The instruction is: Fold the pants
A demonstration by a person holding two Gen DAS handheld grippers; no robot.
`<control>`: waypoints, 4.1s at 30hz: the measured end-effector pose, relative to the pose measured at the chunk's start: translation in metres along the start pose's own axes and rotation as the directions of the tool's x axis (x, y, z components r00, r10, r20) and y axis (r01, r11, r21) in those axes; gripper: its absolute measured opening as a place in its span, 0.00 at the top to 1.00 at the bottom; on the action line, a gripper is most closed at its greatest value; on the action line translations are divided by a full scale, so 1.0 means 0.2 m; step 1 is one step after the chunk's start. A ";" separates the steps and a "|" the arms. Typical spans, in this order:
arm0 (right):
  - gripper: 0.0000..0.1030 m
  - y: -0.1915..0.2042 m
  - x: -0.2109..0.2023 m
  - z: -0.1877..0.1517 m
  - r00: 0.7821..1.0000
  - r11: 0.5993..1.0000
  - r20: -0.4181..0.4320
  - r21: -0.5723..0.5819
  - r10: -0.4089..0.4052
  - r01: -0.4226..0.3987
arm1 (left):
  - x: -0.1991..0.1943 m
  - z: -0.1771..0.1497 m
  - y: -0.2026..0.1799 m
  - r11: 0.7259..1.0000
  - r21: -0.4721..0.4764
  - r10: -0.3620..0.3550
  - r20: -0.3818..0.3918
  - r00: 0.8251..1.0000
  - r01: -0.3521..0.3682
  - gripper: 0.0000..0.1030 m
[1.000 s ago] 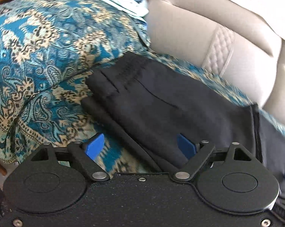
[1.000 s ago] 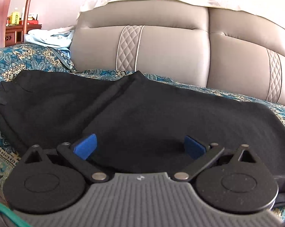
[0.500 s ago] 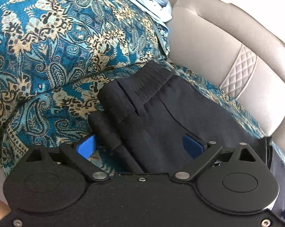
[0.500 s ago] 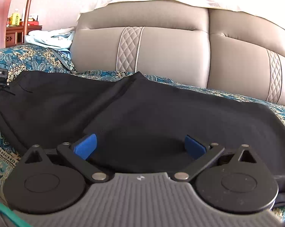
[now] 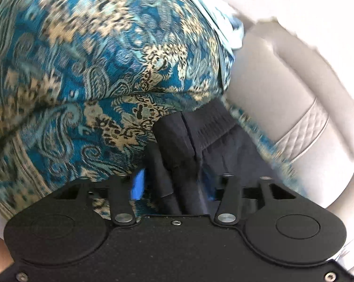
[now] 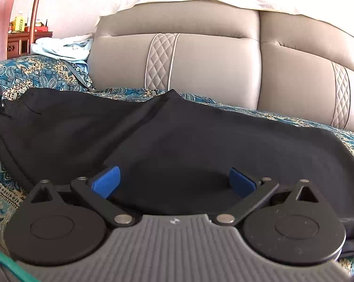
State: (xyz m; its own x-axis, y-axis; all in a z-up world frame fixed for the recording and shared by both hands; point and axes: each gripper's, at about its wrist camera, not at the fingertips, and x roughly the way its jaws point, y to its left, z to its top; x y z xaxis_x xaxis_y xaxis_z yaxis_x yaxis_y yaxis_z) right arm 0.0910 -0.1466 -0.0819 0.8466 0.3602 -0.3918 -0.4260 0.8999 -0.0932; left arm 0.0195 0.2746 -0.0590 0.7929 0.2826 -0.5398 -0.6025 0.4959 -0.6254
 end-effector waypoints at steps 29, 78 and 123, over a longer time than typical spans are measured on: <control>0.00 -1.03 -0.21 0.02 0.996 0.644 0.086 0.761 0.030 -0.085 | -0.39 -0.89 -1.56 0.517 0.690 -0.429 -0.303 0.851 0.506 0.88; 0.70 -0.86 -0.24 -0.03 0.913 0.809 -0.098 0.433 -0.396 0.398 | -0.20 -1.15 -1.37 0.398 0.834 -0.126 -0.362 0.923 0.382 0.56; 0.30 -0.57 -0.13 0.14 0.971 0.969 -0.029 0.061 -0.238 0.239 | 0.29 -0.98 -1.61 0.347 0.867 -0.132 -0.332 0.934 0.357 0.84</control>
State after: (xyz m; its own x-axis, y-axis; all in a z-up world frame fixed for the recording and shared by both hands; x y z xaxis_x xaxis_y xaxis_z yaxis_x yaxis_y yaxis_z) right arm 0.1259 -0.2509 -0.0350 0.9140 0.1285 -0.3847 -0.1909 0.9732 -0.1285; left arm 0.2414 -0.0299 -0.0006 0.7902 -0.0738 -0.6084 0.1531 0.9850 0.0794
